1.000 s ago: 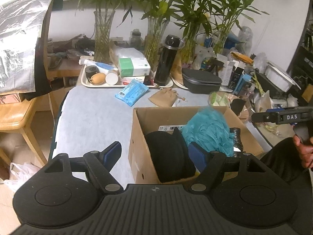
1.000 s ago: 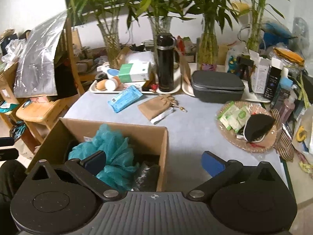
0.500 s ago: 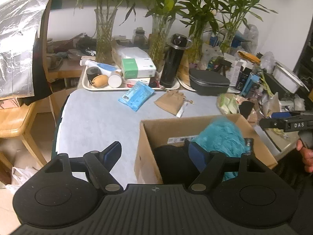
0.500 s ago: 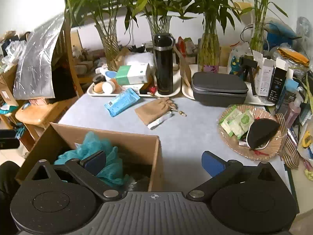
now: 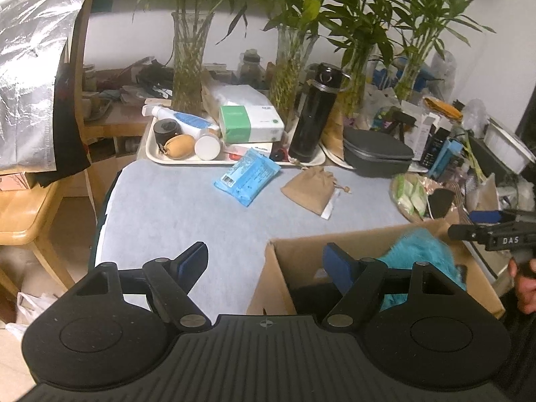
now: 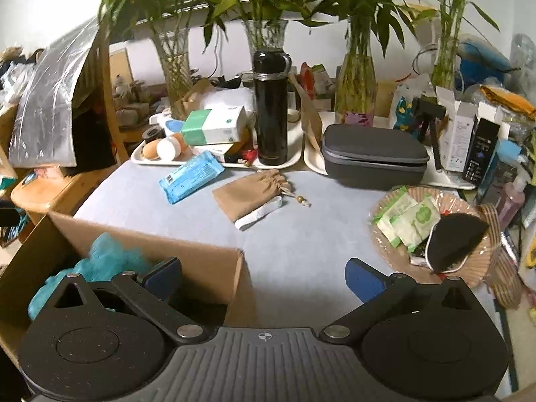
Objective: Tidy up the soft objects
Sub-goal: 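Withdraw both grippers from the box back over the table, then close the left gripper on the blue wipes packet while the right gripper nears the tan pouch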
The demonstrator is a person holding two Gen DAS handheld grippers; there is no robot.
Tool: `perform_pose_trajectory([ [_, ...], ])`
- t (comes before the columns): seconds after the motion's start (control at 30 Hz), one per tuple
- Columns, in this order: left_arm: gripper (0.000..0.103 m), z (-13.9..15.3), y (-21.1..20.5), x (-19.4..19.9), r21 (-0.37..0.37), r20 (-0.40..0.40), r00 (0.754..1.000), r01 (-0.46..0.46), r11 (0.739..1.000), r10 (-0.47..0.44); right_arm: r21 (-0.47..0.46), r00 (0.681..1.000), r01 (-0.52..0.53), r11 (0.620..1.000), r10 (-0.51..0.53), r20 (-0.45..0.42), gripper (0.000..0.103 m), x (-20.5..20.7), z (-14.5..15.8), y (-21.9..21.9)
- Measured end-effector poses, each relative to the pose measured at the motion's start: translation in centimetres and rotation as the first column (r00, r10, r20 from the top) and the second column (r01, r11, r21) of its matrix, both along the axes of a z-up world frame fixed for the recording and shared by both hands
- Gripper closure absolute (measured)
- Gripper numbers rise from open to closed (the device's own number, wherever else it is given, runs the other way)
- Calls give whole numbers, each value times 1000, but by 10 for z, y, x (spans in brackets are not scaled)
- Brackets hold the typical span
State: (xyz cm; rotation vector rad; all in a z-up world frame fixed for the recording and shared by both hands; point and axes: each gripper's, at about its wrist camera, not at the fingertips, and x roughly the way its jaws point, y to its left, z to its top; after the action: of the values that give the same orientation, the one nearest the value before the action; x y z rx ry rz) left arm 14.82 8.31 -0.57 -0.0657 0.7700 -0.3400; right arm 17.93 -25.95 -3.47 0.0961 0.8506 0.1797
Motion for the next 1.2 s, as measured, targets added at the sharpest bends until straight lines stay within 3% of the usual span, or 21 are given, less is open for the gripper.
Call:
perform_pose_trajectory([
  [0.13, 28, -5, 1, 12, -13, 9, 1000, 6, 1000, -6, 64, 1000, 14, 998, -14, -9, 0, 15, -5, -6],
  [0.33, 28, -11, -5, 27, 49, 84, 996, 30, 998, -34, 59, 999, 25, 998, -27, 32, 0, 33, -8, -10],
  [0.53, 28, -21, -3, 50, 15, 134, 988, 68, 998, -70, 40, 999, 15, 999, -17, 48, 0, 56, -14, -11],
  [0.93, 28, -71, -7, 97, 52, 233, 970, 52, 997, -63, -13, 1000, -7, 1000, 7, 7, 0, 98, -37, -13],
  [1.2, 28, -105, -16, 136, 102, 201, 978, 38, 994, -58, 13, 998, 56, 998, -56, -43, 0, 118, -52, -24],
])
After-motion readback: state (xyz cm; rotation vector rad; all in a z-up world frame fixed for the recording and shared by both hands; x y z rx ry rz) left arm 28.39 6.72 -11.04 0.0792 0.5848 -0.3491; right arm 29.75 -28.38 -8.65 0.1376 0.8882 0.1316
